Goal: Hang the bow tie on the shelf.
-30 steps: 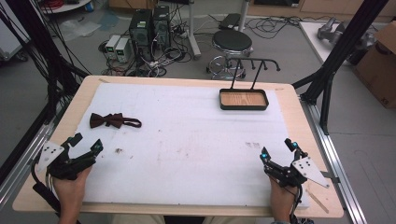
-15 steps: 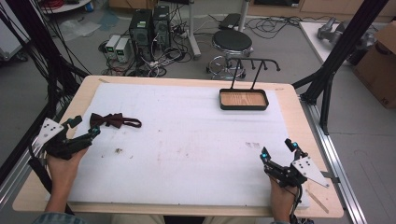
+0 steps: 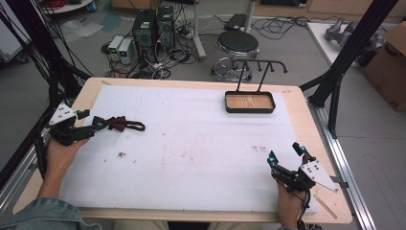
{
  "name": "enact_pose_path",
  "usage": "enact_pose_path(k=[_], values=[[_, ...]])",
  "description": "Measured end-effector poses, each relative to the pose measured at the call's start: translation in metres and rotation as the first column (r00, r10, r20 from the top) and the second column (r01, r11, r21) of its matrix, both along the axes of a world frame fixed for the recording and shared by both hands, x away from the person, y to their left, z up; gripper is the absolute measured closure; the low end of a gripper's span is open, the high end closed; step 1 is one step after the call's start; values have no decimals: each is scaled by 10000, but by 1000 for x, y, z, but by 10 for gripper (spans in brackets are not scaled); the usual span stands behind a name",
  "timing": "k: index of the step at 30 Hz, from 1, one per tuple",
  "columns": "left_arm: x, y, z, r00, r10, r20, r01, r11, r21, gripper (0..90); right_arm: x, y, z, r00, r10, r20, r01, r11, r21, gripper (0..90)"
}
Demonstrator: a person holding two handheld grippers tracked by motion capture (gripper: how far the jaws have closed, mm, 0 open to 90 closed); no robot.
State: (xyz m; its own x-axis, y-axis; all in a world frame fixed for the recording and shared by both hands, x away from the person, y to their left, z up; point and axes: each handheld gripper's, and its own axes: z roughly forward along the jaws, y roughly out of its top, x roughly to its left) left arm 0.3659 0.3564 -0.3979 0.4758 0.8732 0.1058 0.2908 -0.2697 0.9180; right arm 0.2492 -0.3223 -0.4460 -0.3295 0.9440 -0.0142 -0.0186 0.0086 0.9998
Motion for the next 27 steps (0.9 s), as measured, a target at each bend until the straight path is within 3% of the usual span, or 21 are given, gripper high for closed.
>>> enact_pose_path(k=[3,6,7,18,27], values=[[10,0,-5,9989,-326,-332,336,9991,275,332,0,0,0,10000,-2,-15,2,10000,-6,110],[18,-2,-11,9962,-576,-656,630,9944,844,350,0,0,0,10000,-13,-71,14,10000,54,110],[23,-2,-13,9941,-664,-861,775,9882,1325,352,0,-1,0,10000,-17,-73,18,10000,71,110],[44,-5,-15,9843,-942,-1492,1233,9719,2004,369,1,-2,-1,9999,-43,-136,45,9999,145,110],[57,-12,-24,9704,-1011,-2194,1637,9430,2896,412,0,-3,-1,9998,-35,-182,39,9997,222,110]])
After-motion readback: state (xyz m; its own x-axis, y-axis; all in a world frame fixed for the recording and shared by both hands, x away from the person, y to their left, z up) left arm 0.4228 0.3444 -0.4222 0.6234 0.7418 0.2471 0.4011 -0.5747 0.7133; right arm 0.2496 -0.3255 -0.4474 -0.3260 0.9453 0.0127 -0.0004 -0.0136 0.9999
